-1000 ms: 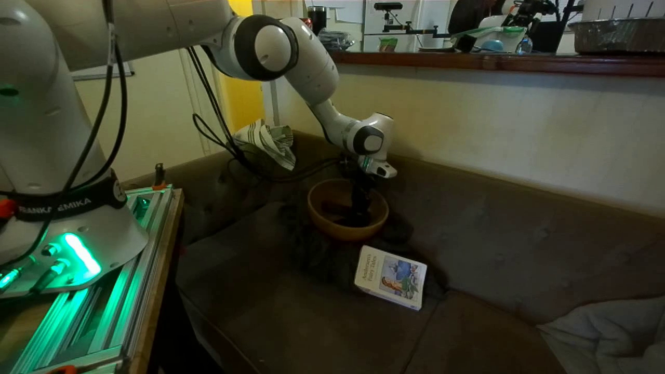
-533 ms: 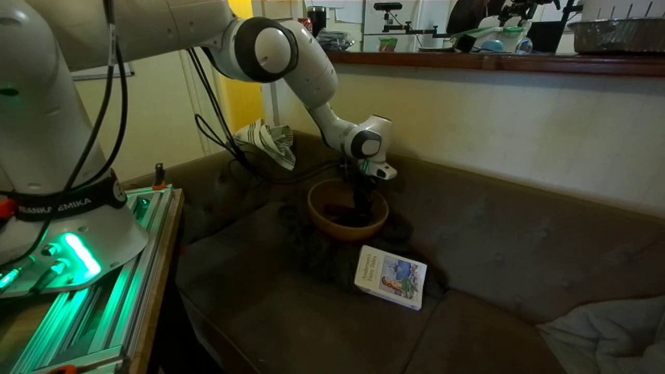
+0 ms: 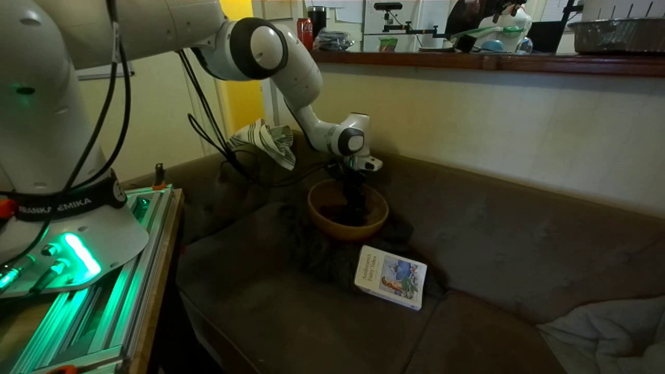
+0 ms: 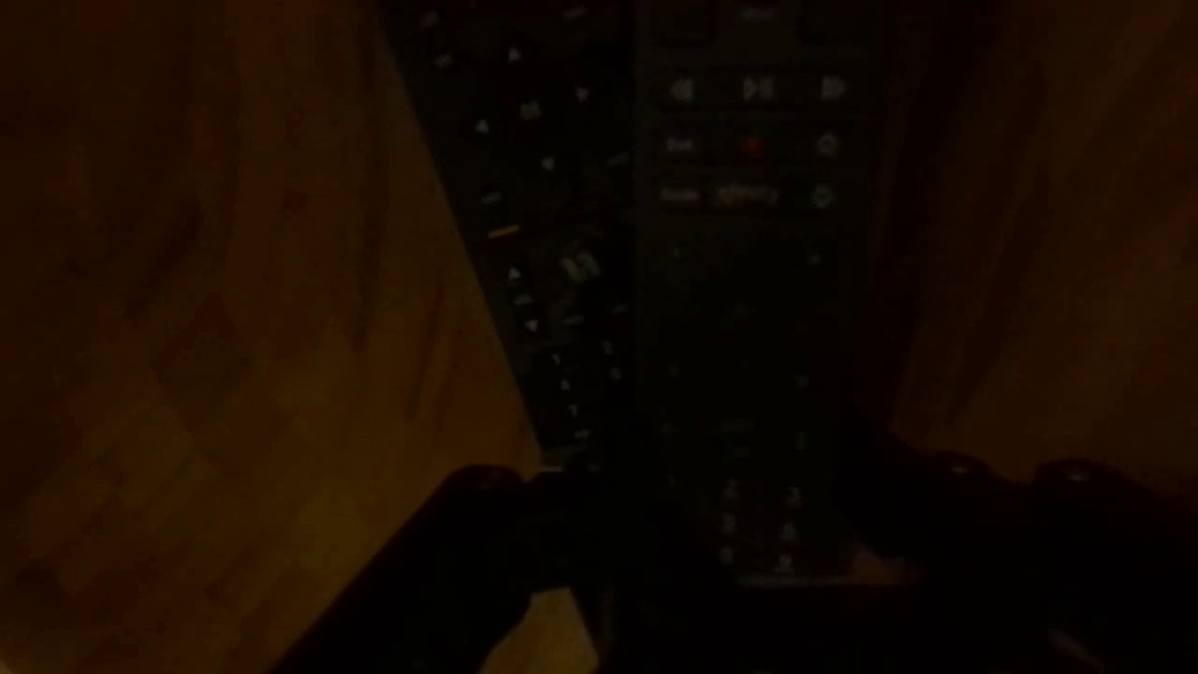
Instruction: Place the black remote control on the book in the wooden bowl.
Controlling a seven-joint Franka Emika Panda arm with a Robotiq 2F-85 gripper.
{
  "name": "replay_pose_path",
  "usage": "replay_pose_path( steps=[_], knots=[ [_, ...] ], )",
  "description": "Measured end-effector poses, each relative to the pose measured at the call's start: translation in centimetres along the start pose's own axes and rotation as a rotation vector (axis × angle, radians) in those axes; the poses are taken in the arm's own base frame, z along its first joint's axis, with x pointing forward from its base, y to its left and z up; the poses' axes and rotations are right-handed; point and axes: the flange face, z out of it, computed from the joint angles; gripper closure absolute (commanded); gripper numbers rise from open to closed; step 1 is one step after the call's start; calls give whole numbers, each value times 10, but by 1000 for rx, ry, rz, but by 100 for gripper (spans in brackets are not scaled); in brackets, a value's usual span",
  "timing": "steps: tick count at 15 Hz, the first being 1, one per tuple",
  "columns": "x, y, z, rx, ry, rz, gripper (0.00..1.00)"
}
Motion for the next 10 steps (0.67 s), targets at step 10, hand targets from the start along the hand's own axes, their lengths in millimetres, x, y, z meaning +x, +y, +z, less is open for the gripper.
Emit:
replay_pose_path(
  steps=[10],
  knots=[
    [-14, 8, -38, -91, 21, 126, 0]
  ],
)
